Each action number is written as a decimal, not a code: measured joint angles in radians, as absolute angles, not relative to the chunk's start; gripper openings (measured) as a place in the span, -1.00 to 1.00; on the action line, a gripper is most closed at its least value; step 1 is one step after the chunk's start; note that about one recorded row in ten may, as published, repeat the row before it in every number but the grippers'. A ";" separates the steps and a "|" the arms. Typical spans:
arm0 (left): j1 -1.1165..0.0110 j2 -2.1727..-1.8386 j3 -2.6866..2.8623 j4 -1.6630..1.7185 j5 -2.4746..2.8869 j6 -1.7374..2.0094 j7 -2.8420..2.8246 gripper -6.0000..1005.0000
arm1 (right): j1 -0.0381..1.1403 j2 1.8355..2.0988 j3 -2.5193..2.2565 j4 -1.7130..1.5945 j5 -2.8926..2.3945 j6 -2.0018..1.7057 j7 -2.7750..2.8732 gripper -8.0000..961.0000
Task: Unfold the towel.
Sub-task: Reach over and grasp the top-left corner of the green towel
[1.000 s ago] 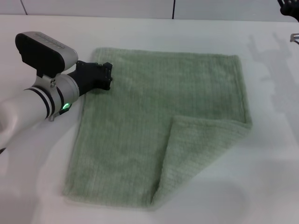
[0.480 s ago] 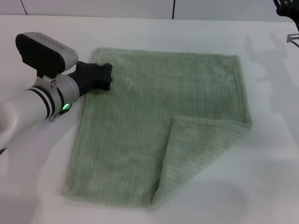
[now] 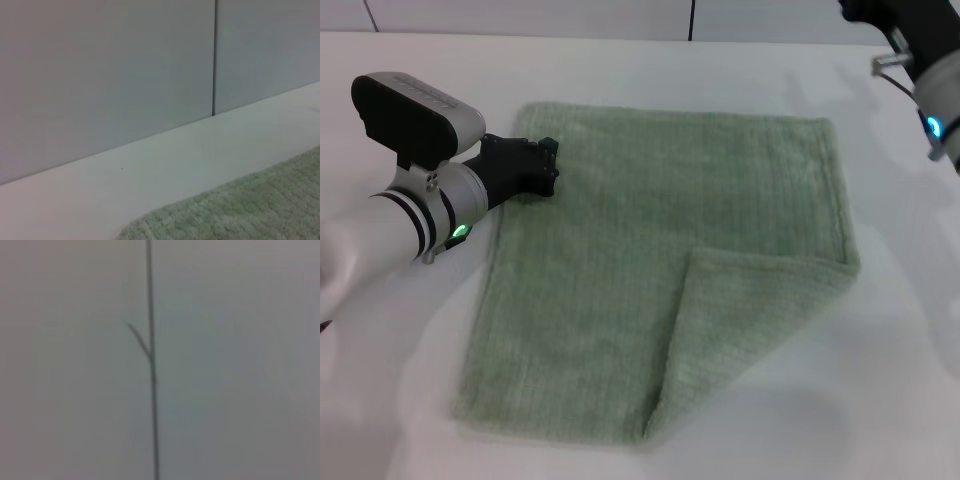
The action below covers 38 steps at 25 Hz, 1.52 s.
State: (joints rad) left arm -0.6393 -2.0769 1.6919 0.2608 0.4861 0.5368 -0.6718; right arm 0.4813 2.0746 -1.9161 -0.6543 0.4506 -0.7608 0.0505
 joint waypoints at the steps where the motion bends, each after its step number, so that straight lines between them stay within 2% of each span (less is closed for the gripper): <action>1: -0.639 -2.077 1.692 0.261 0.486 0.537 -0.672 -0.99 | 0.473 2.074 -1.910 -0.694 0.436 -0.720 0.050 0.50; 7: -0.636 -2.077 1.692 0.261 0.486 0.537 -0.678 -0.99 | 0.437 2.074 -1.852 -0.962 0.336 -0.389 0.048 0.50; 20: -0.635 -2.077 1.692 0.265 0.486 0.540 -0.681 -0.99 | 0.455 2.071 -1.757 -1.446 0.306 0.363 0.025 0.49; 30: -0.635 -2.077 1.692 0.266 0.486 0.537 -0.681 -0.99 | 0.541 2.071 -1.605 -1.603 0.534 0.811 -0.239 0.49; 38: -0.637 -2.077 1.692 0.266 0.486 0.537 -0.682 -0.99 | 0.691 2.072 -1.449 -1.550 0.674 1.203 -0.383 0.49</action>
State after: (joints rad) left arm -0.6371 -2.0770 1.6919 0.2662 0.4862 0.5367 -0.6825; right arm 0.6911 2.0720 -1.4494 -1.5496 0.6744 1.2028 -0.3830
